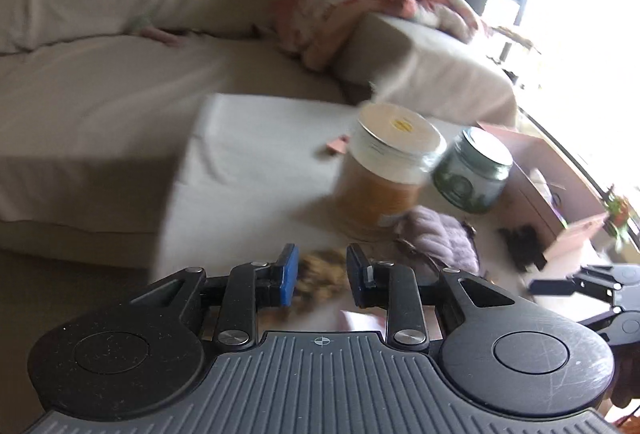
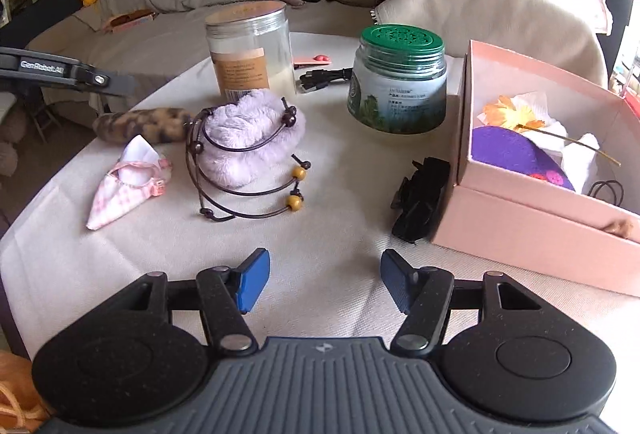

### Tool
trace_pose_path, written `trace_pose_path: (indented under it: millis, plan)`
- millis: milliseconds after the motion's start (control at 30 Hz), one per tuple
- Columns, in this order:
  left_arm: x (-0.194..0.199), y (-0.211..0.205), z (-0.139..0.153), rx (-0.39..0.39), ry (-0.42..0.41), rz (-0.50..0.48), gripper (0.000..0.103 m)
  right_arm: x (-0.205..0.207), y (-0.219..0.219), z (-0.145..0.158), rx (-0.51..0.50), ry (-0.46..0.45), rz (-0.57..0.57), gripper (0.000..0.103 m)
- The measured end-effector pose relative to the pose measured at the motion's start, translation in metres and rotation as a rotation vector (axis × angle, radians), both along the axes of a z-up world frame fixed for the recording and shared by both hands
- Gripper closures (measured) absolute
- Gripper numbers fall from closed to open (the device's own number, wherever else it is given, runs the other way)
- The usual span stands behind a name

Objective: Organize soft objects
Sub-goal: 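Grasp the brown spotted fur plush on the table with the left tool, then grasp the pink-white cloth with the right tool while the left tool holds the fur plush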

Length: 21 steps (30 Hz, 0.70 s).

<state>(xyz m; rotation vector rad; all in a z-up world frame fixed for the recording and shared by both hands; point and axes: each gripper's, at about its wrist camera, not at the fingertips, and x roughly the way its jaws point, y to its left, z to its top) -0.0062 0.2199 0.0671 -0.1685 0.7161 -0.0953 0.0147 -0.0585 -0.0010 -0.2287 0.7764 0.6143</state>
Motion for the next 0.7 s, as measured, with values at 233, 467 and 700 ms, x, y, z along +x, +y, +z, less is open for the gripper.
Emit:
trace_pose_path:
  millis: [233, 467, 700]
  plan:
    - [0.033, -0.038, -0.008, 0.223, 0.023, -0.233, 0.072, -0.009, 0.006, -0.003, -0.016, -0.042, 0.010, 0.032]
    - [0.063, -0.056, -0.029, 0.371, 0.131, -0.383, 0.071, -0.017, 0.008, -0.011, 0.003, -0.095, -0.006, 0.023]
    - [0.076, -0.048, -0.034, 0.294, 0.168, -0.373, 0.070, -0.017, 0.010, -0.012, 0.006, -0.097, 0.018, 0.016]
